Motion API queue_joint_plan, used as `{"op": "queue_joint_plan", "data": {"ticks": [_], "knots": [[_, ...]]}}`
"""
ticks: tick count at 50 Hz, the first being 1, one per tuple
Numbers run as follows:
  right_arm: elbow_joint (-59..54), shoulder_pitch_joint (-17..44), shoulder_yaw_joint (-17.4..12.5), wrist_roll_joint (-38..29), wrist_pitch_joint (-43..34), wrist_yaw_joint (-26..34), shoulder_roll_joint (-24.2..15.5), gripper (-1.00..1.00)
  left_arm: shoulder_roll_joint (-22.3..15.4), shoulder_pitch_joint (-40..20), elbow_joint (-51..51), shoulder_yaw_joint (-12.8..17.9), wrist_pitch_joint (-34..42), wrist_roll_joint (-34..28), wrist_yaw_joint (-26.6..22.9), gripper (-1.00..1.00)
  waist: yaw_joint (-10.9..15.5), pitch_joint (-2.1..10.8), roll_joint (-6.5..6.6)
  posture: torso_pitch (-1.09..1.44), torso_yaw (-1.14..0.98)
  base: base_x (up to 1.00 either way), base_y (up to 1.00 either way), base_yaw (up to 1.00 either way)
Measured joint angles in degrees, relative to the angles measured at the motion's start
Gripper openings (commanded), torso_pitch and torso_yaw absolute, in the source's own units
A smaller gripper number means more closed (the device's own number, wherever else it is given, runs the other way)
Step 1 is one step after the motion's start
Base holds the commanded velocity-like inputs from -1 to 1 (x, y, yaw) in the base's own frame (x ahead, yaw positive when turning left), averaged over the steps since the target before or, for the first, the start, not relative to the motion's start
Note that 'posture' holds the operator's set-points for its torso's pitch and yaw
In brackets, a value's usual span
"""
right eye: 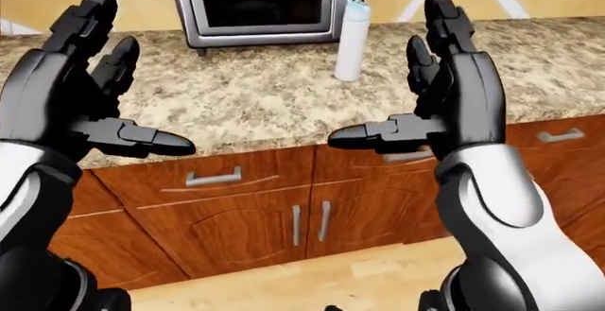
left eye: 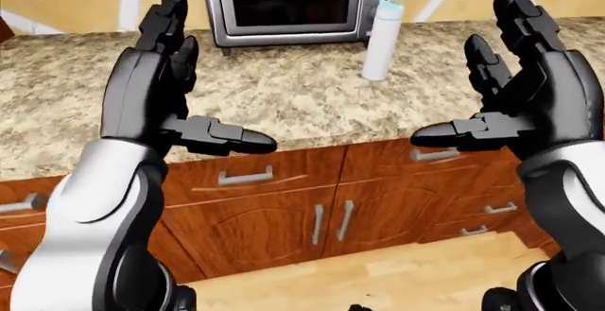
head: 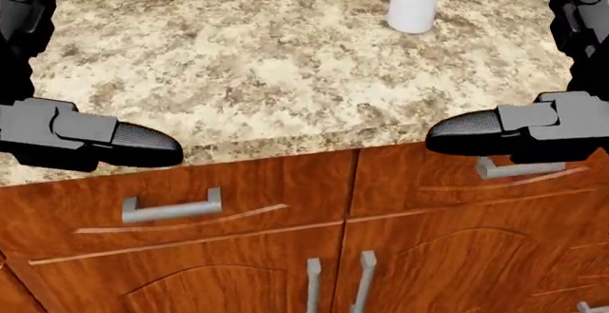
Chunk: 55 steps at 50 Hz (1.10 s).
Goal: Move the drinks to the dining counter.
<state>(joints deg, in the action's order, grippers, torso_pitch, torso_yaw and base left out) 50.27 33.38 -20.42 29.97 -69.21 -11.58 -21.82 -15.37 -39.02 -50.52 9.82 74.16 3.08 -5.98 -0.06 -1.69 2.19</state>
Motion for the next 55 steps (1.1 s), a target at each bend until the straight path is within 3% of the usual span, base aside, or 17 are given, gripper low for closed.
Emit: {"op": "queue_joint_plan", "data": {"ticks": [2,4,5,7,9,14,16,19,20,22,26,30,32,35,41,47,55], "knots": [[-0.3,0.2,0.0,0.3,0.0,-0.1,0.1,1.00,0.0,0.3,0.6,0.1,-0.2,-0.1,0.0,1.00,-0.8,-0.37,-2.01,0.00,0.00,0.00,-0.36,0.00],[-0.8,0.2,0.0,0.8,-0.5,-0.2,0.0,1.00,0.0,0.2,1.7,0.0,0.5,-0.1,0.1,1.00,-1.9,-1.52,-5.73,0.00,0.00,0.00,-0.37,0.00],[-1.3,0.0,-0.1,0.9,-0.7,-0.4,-0.1,1.00,0.5,0.5,2.0,-0.2,0.8,-0.1,0.0,1.00,-2.4,-2.65,-6.17,0.00,0.00,0.00,-0.36,0.00],[-2.3,-0.9,-0.3,0.8,-1.7,-0.9,0.3,1.00,0.7,1.2,3.1,-1.2,2.2,0.5,-0.4,1.00,-3.2,-3.71,-5.44,0.00,0.00,0.00,-0.37,0.00],[-3.1,-0.6,0.1,1.0,-2.6,-1.3,0.2,1.00,0.4,1.1,3.2,-0.9,3.1,0.9,-0.7,1.00,-2.9,-2.28,-5.33,0.00,0.00,0.00,-0.15,0.00],[-0.2,0.6,-1.5,2.8,-1.5,-1.7,-0.4,1.00,-0.4,-0.8,0.0,1.2,1.8,0.4,-0.2,1.00,-1.7,-2.20,-4.89,0.00,0.00,-0.01,-0.05,0.00],[-0.2,0.5,-2.7,3.5,-1.8,-2.4,-0.7,1.00,-0.5,-1.4,-0.3,1.0,1.6,0.7,-0.3,1.00,-1.2,-0.92,-3.07,0.00,0.00,-0.37,-0.41,0.00],[-0.3,0.7,-3.2,4.5,-2.5,-3.6,-1.0,1.00,-0.5,-1.3,-0.1,0.8,1.9,1.4,-0.5,1.00,-0.2,-1.35,0.64,0.00,0.00,-0.47,-0.42,0.00],[-0.2,0.4,-3.0,5.0,-2.6,-3.8,-0.8,1.00,-0.7,-1.1,-0.1,1.0,2.1,1.6,-0.4,1.00,0.1,-1.49,0.75,0.00,0.00,-0.48,-0.41,0.00],[-0.7,-0.1,-1.8,6.3,-3.1,-3.9,-0.6,1.00,-0.8,0.0,0.6,1.8,3.0,1.4,-0.1,1.00,0.7,-1.65,0.13,0.00,0.00,-0.46,-0.41,0.00],[-1.0,0.0,-1.9,8.4,-3.2,-4.4,-1.8,1.00,-0.9,-0.5,1.2,1.9,4.1,1.2,0.5,1.00,-0.1,0.56,-0.52,0.00,0.00,-0.40,-0.35,0.00],[0.0,0.4,-3.0,9.0,-1.2,-5.7,-2.7,1.00,-1.1,-0.3,-0.3,2.0,2.4,1.6,0.4,1.00,-0.5,0.66,-3.88,0.00,0.00,-0.22,-0.24,0.00],[-0.2,0.2,-2.9,9.2,-0.6,-6.1,-3.2,1.00,-0.8,-0.5,0.0,1.8,2.1,1.7,0.5,1.00,-0.4,-0.34,-6.15,0.00,0.00,0.00,0.00,0.00],[-1.1,-0.8,-3.0,9.1,-0.9,-7.1,-3.3,1.00,-0.5,0.0,0.2,0.6,2.5,2.7,0.0,1.00,-0.5,-2.26,-4.64,0.00,0.00,0.00,0.00,0.00],[-1.5,0.1,-1.2,9.2,-0.5,-7.8,-3.5,1.00,-1.1,-0.3,0.5,1.5,2.0,2.9,0.1,1.00,-0.5,-1.39,-0.21,0.00,0.00,0.00,0.00,0.00],[-1.8,-0.3,-0.6,9.3,-0.2,-7.3,-3.6,1.00,-1.4,0.6,0.9,2.4,2.0,2.8,0.4,1.00,0.4,-1.33,-2.60,0.00,0.00,0.00,0.00,0.00],[-3.5,1.5,-0.8,7.5,-0.3,-8.1,-4.1,1.00,-1.7,0.3,-0.4,2.8,2.7,3.6,0.7,1.00,0.7,-1.03,-2.82,0.00,0.00,0.00,0.00,0.00]]}}
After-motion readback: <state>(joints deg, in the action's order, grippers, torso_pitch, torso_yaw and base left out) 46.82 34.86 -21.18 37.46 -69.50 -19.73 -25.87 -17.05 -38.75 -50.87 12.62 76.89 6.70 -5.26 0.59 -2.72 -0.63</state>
